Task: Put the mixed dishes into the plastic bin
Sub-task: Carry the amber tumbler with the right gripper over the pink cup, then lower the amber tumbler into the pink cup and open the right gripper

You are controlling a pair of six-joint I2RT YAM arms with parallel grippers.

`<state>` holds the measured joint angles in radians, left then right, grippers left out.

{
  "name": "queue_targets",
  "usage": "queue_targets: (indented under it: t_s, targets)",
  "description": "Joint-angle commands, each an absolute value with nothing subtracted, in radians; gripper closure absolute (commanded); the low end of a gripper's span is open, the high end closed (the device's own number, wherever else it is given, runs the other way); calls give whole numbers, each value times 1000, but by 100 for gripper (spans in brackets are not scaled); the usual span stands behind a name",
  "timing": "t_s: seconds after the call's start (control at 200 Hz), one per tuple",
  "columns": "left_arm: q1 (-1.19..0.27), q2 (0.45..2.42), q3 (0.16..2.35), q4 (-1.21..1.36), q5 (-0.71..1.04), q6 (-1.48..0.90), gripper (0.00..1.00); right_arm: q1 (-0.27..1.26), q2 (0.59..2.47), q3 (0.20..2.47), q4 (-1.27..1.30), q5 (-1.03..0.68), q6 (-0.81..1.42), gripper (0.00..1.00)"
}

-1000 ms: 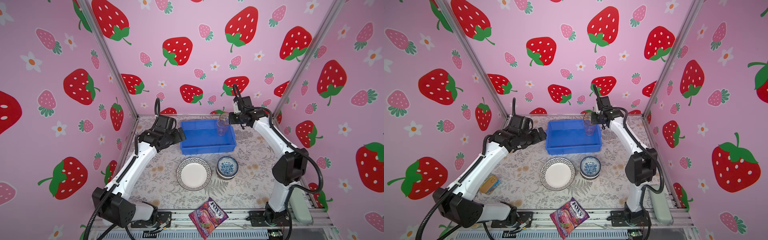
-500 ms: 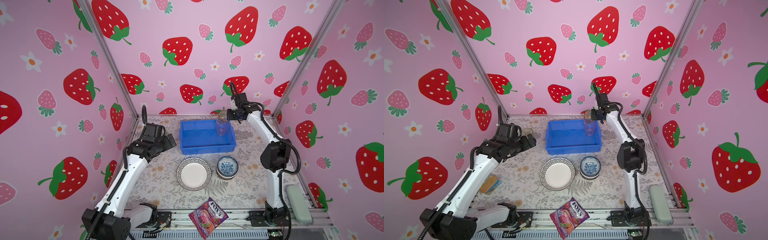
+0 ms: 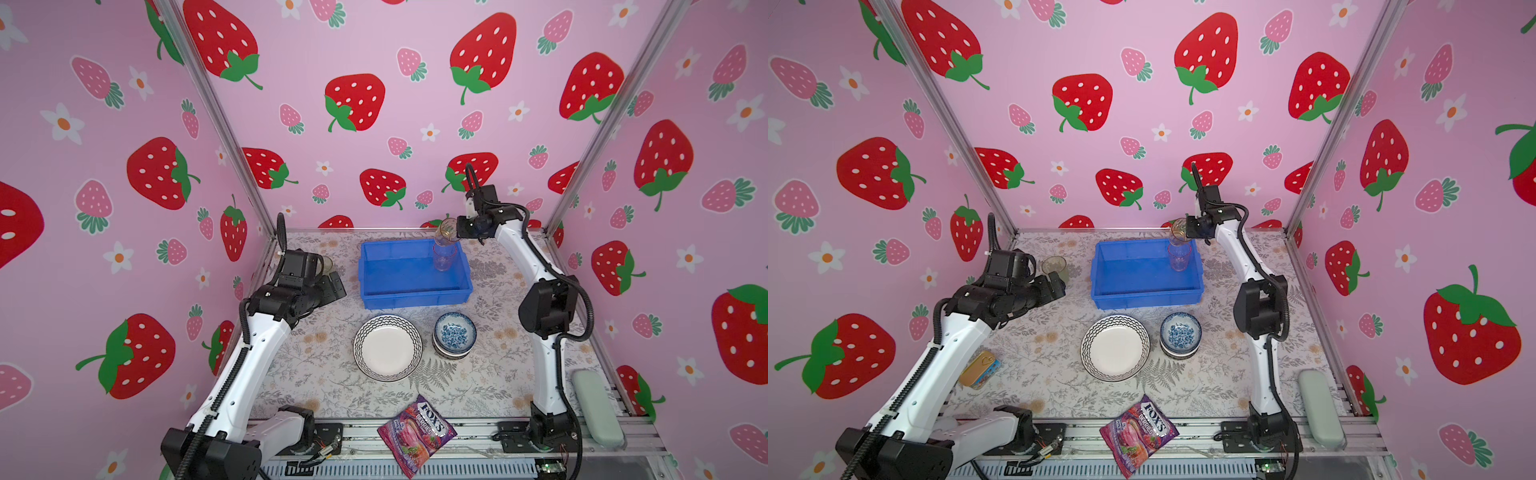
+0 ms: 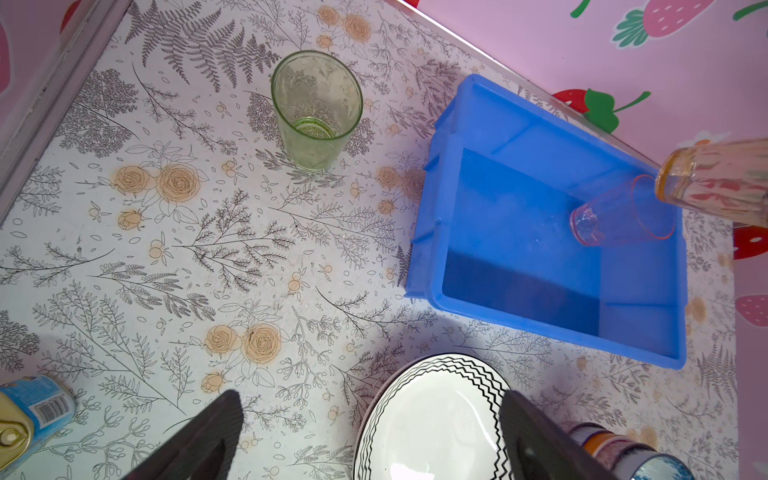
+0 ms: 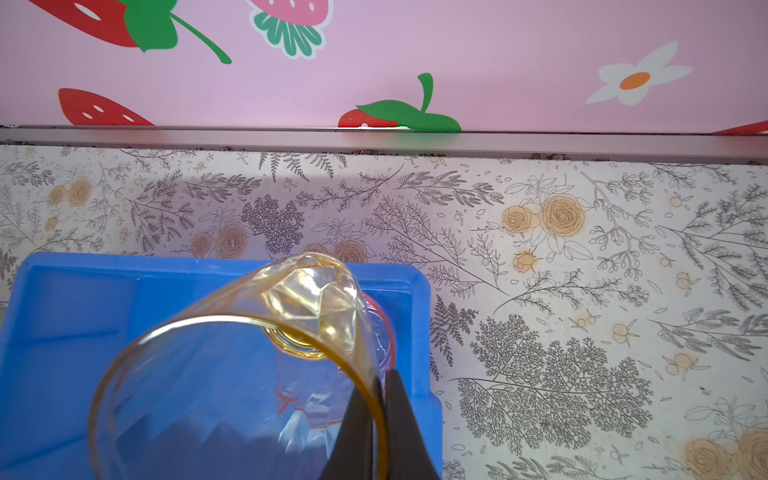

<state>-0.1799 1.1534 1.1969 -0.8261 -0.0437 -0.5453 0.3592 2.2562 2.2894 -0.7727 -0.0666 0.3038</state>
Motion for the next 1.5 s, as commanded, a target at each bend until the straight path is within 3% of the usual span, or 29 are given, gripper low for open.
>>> queue_targets:
  t_s: [0.0, 1.496]
  targets:
    - [-171, 1162, 1175, -821, -43, -541, 1, 359, 2231, 2287, -761, -87, 310, 100]
    - [-147, 1187, 1140, -789, 15, -552, 1, 360, 2192, 2192, -772, -49, 295, 100]
